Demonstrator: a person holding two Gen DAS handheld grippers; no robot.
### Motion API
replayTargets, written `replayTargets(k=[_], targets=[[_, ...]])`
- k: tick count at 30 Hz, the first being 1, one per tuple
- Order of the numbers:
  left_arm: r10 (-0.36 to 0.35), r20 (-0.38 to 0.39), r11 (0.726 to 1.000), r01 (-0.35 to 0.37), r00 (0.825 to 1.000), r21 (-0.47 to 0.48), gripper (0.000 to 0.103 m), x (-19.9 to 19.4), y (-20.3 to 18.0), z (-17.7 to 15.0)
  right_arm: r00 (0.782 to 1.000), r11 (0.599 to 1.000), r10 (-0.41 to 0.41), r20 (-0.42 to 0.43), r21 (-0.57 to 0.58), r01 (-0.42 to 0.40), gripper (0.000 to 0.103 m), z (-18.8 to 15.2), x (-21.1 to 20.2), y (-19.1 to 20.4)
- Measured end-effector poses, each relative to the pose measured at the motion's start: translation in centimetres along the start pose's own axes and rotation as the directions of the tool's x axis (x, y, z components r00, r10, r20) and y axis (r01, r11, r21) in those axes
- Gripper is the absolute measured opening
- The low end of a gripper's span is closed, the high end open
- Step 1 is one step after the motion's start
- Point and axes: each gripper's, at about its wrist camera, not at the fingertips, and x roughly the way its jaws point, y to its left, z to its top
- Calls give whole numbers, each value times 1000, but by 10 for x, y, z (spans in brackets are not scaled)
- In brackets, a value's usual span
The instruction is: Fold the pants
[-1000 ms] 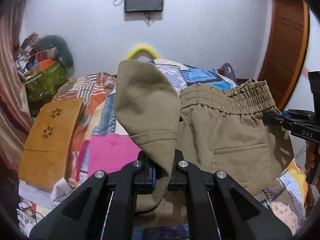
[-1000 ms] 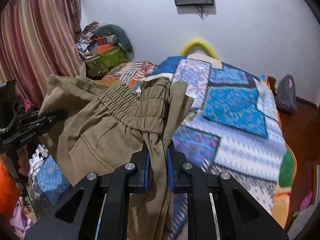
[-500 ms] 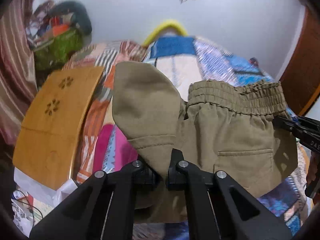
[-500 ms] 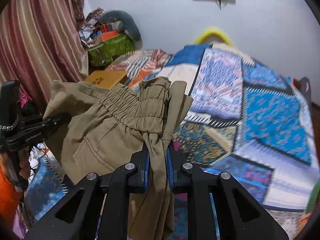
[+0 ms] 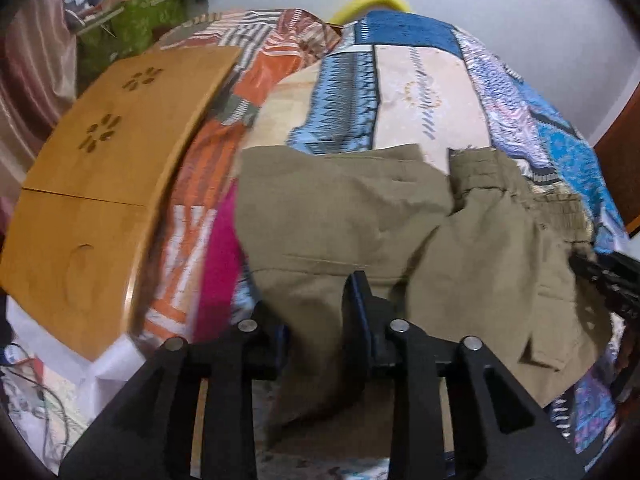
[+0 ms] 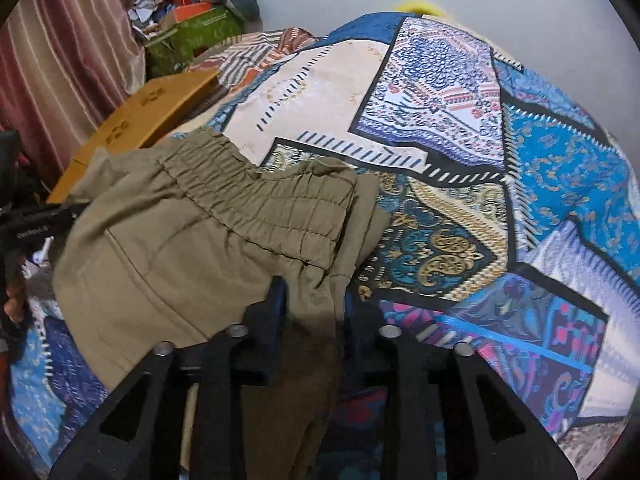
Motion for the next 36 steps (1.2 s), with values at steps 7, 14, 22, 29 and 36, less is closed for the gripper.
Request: replayTargets(k=[7, 14, 22, 29, 36], targets=[[137, -9, 991, -137, 990, -4, 31, -18, 25, -14, 997, 996, -76, 25, -35, 77, 44, -7, -31, 0], [95, 97, 995, -91, 991, -44, 29, -102, 24, -27, 989, 1000, -14, 147, -19, 17, 44, -10, -105, 12], [-5, 335, 1000, -3, 942, 23, 29, -249, -28, -54, 926, 997, 71, 372, -28, -66, 44, -21, -229, 41], [-67, 536, 994, 13, 842, 105, 29, -368, -79, -109, 841, 993, 116, 529, -62, -98, 44, -53, -315, 67], [-109, 659, 989, 14, 744, 148, 29, -445, -118, -173, 741, 988, 154, 653, -106, -112, 48, -100, -379, 91]])
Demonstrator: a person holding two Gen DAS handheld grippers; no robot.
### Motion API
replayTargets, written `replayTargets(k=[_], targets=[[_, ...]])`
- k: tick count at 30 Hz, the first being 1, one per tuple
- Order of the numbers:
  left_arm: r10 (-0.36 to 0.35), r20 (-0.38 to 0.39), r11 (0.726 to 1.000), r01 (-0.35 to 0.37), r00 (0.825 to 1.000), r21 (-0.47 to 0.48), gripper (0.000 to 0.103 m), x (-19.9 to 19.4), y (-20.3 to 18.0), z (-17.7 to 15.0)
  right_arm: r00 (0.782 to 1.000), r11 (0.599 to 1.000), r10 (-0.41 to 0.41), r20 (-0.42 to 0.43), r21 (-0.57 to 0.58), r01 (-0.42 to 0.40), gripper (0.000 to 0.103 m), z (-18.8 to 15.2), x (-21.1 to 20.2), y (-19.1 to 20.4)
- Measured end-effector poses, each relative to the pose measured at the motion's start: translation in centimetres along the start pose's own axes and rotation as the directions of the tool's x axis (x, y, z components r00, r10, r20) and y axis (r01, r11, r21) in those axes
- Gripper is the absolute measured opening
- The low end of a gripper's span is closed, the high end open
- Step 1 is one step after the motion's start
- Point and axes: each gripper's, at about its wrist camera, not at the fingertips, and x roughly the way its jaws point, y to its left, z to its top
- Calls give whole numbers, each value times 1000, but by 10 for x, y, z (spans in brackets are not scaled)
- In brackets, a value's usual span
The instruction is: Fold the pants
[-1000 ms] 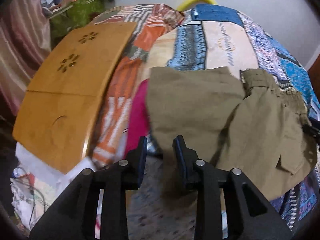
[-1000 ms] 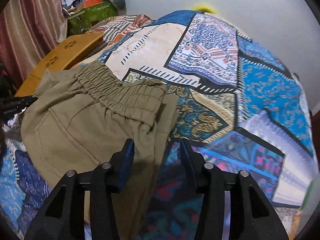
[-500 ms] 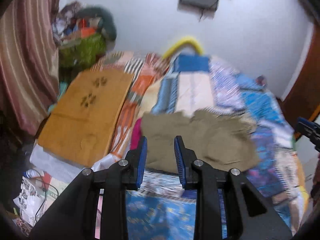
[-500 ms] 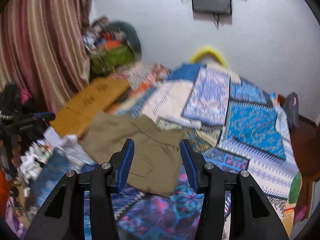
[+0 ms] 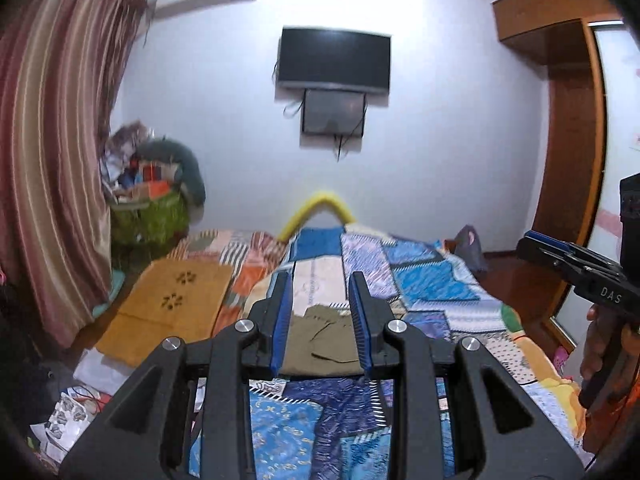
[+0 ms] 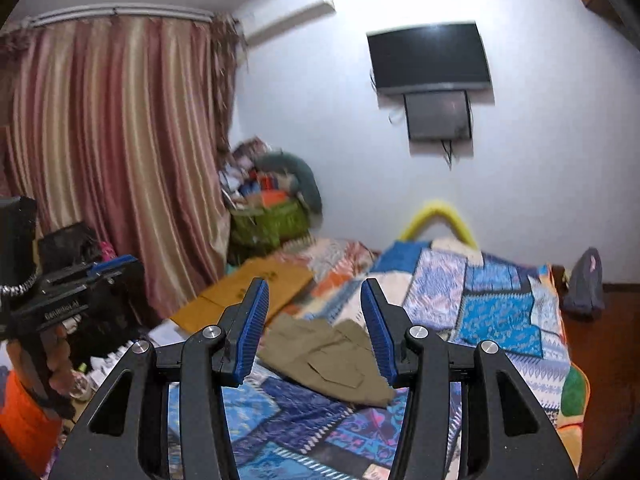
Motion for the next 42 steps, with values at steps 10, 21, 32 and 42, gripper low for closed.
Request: replayTargets(k=[10, 21, 32, 42], targets=[[-14, 102, 1000, 13, 995, 5, 62, -65, -35, -19, 993, 999, -23, 114, -37, 27, 68, -23, -52, 31], [6, 151, 1000, -10, 988, 26, 99, -92, -52, -31, 983, 995, -87, 160, -32, 93, 103, -29, -69, 39], [9, 144, 1000, -12, 989, 21, 103, -92, -55, -36, 983, 993, -102, 151, -37, 109, 103, -37, -72, 42], [7, 130, 1000, -9, 991, 13, 103, -84, -54, -37, 983, 993, -108, 149, -33, 114, 103, -39, -74, 43]])
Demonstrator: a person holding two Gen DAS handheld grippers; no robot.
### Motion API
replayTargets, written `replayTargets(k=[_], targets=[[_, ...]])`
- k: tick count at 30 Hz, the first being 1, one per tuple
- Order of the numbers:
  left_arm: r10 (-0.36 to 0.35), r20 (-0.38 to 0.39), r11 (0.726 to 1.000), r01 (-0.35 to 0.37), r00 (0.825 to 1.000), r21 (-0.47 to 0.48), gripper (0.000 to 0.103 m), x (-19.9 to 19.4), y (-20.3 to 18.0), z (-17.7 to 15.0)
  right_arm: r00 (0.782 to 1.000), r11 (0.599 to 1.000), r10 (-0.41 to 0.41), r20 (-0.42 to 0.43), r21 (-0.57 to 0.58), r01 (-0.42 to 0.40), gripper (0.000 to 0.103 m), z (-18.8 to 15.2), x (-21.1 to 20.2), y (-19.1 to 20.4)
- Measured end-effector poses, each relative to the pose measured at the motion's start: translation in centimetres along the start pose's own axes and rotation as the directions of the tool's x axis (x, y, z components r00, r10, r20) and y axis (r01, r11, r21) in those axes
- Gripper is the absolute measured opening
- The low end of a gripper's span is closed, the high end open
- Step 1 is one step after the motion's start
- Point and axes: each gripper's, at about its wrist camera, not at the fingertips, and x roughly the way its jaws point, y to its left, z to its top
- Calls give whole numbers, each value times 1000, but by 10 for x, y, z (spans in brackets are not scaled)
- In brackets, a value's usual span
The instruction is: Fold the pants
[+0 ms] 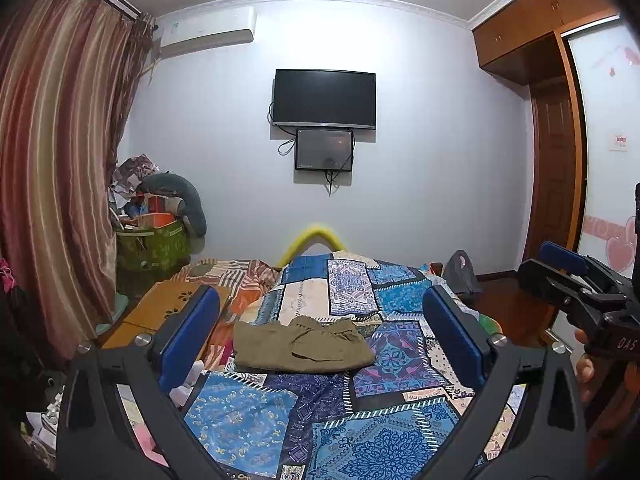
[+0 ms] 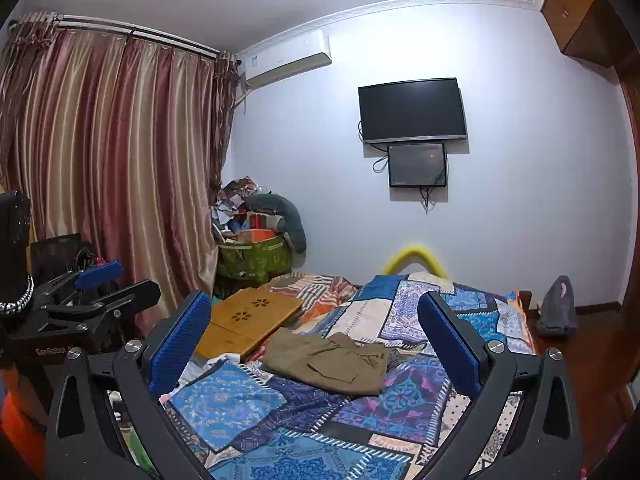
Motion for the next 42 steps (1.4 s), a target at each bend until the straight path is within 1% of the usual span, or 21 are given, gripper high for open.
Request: replayTargets(k=[26, 29, 36, 42], targets=[[-15, -17, 1000, 15, 1000, -1, 103, 7, -4, -4, 1000, 1000, -17, -21, 10, 17, 103, 3, -1, -3], [-28, -23, 1000, 28, 999, -6, 103, 9, -5, -5, 1000, 1000, -16, -23, 12, 16, 103, 3, -1, -2], [-32, -26, 999, 32, 999, 7, 103, 10, -8, -6, 999, 1000, -18, -27, 14, 18, 103, 2, 0, -2], [-47, -43, 999, 47, 998, 8, 103, 12, -9, -8, 999, 1000, -19, -26, 18, 19, 103, 3, 0, -3]])
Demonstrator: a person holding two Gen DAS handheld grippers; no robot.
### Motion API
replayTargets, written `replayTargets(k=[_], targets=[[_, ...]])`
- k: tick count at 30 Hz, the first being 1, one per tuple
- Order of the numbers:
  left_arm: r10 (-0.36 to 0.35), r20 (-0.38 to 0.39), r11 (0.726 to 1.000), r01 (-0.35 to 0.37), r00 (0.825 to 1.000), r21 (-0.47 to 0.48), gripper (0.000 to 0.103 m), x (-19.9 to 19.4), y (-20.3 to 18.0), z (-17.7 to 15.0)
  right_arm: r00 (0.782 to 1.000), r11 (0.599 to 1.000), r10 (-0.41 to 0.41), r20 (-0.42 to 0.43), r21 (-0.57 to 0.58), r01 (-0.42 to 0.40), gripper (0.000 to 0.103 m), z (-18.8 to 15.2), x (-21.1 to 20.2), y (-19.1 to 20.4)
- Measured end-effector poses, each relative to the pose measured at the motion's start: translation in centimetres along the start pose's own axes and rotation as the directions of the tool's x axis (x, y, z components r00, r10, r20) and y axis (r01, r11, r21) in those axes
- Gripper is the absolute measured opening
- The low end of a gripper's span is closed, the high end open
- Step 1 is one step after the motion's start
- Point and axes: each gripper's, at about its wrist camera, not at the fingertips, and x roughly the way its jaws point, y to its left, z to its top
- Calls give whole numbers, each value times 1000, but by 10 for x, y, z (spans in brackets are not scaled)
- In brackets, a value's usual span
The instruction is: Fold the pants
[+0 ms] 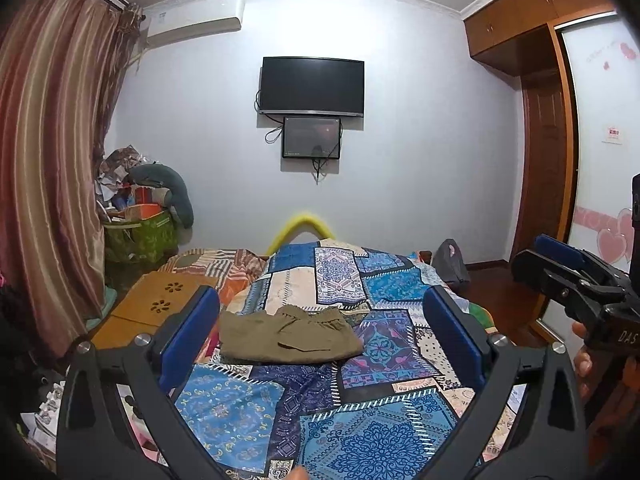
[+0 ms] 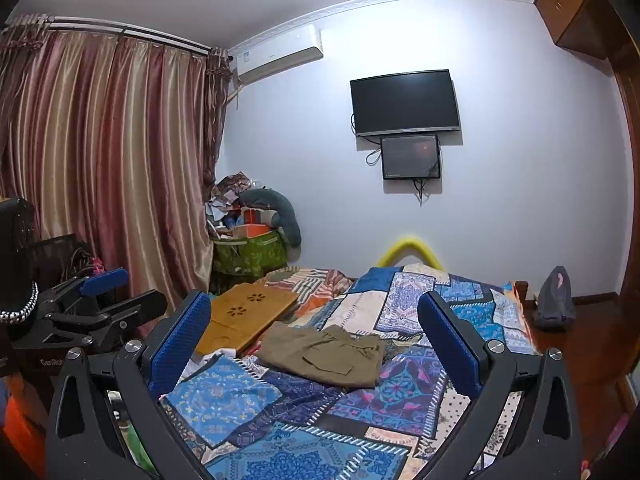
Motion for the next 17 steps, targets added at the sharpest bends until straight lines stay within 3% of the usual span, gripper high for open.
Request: replayTargets(k=[17], targets=[[-17, -1, 1000, 17, 1000, 0, 103, 2, -1, -1, 1000, 1000, -8, -11, 13, 9, 103, 0, 1, -1]])
